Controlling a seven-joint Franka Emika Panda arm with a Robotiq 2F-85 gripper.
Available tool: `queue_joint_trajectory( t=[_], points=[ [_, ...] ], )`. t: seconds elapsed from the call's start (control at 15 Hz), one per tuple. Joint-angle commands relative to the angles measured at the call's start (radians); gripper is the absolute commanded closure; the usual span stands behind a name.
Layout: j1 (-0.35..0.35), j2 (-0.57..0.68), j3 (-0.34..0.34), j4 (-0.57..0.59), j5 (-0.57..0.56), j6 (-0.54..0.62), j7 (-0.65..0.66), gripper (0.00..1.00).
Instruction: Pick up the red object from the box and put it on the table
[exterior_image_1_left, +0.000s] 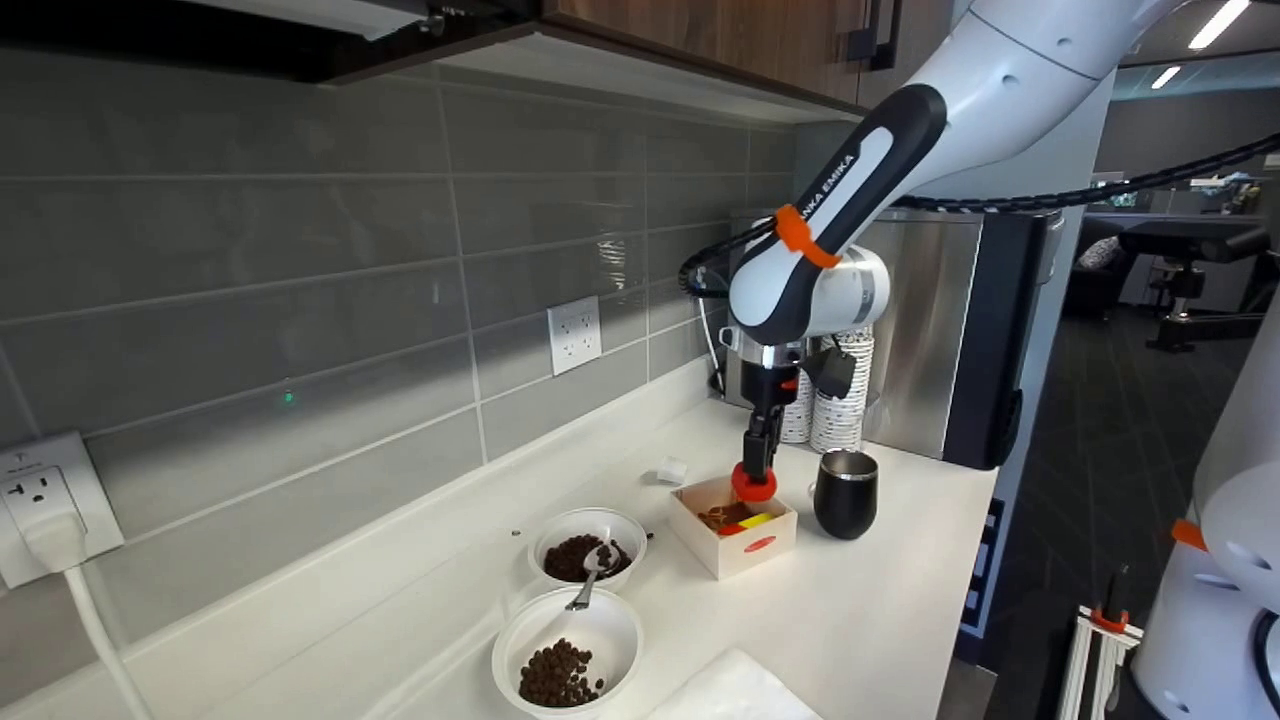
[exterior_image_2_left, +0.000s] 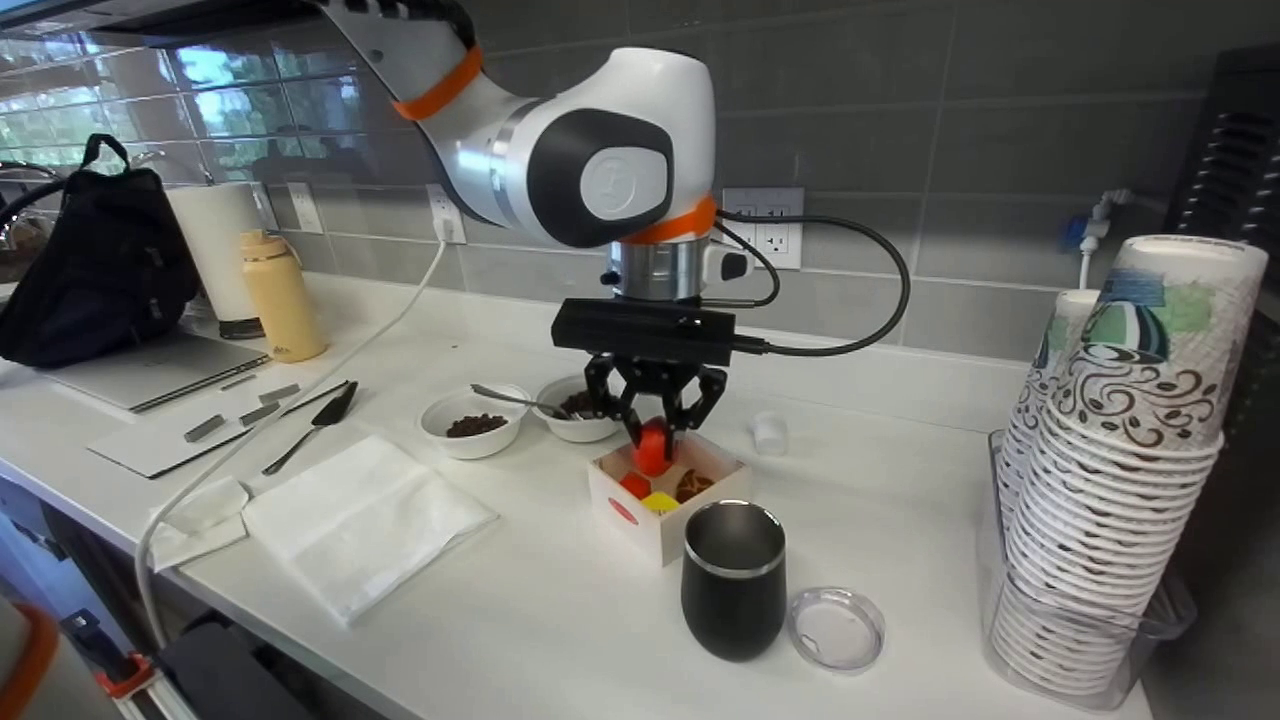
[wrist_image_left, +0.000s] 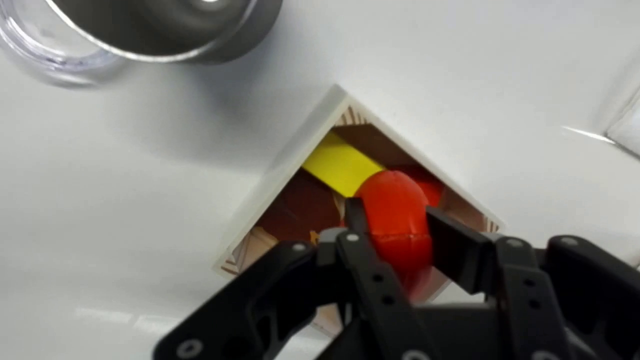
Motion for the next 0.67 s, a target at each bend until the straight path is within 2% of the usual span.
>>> queue_joint_trajectory(
  t=[0.0, 0.33, 0.4, 0.6],
  points=[
    [0.002, -0.191, -0.037, -0.134, -0.069, -0.057, 0.037, 0.92],
    [-0.002, -0.339, -0.055, -0.26, -0.183, -0.121, 0.084, 0.92],
    [0.003, -0.282, -0.057, -0.185, -0.196, -0.142, 0.096, 0.92],
    [0.008, -0.28, -0.067, -0.201, -0.222, -0.11, 0.127, 0.92]
  ],
)
